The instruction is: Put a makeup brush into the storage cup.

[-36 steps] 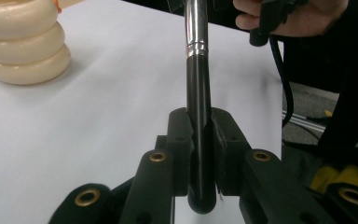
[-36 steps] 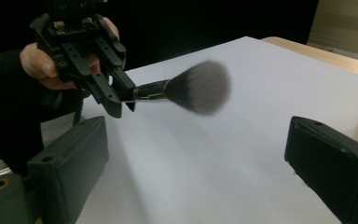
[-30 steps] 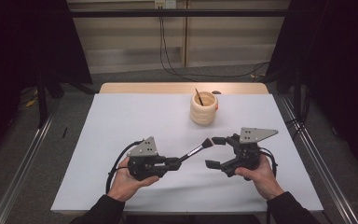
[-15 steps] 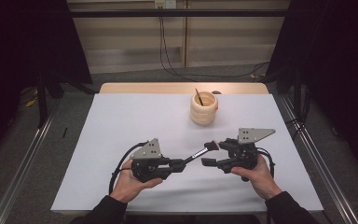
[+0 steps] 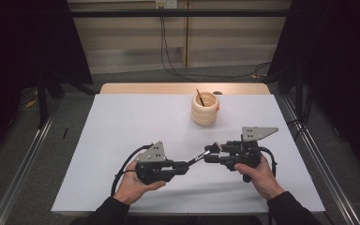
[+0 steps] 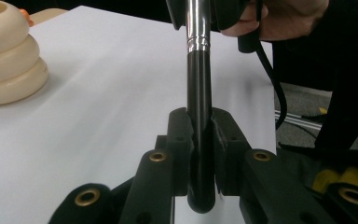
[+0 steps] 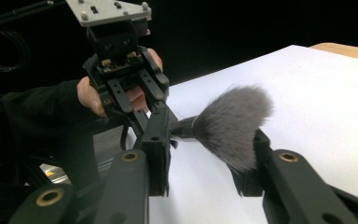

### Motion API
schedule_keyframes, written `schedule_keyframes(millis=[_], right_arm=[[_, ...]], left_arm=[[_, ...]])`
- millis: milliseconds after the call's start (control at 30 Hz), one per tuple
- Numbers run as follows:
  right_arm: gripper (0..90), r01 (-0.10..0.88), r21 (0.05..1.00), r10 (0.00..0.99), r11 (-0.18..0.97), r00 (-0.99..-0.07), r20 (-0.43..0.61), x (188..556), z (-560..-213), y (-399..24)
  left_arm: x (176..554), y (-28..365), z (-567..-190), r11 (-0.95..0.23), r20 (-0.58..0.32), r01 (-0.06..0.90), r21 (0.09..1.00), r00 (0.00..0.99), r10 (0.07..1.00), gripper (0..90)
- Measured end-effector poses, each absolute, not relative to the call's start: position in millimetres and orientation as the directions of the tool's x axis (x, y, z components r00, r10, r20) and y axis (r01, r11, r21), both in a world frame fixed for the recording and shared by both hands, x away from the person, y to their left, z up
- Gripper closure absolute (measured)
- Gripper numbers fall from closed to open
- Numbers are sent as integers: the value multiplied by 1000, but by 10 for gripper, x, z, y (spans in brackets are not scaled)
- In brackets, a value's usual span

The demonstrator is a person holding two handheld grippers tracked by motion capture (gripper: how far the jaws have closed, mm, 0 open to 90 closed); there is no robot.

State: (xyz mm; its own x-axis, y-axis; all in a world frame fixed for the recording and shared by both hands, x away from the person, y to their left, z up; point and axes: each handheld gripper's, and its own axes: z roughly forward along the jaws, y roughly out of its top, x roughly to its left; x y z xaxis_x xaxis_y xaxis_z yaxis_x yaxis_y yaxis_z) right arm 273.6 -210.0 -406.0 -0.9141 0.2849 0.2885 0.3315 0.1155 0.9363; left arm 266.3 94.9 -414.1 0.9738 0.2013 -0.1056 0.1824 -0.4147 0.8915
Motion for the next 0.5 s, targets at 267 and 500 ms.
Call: schedule_keyframes(millis=[267, 500], right_arm=[[741, 344, 931, 256, 122, -917, 305, 2746, -4062, -2105], [764, 354, 924, 242, 147, -918, 313, 2740, -4050, -2089]], left_arm=[[2660, 908, -4208, -443, -83, 166, 881, 976, 201, 788], [2686, 914, -4265, -427, -100, 185, 885, 972, 212, 754]])
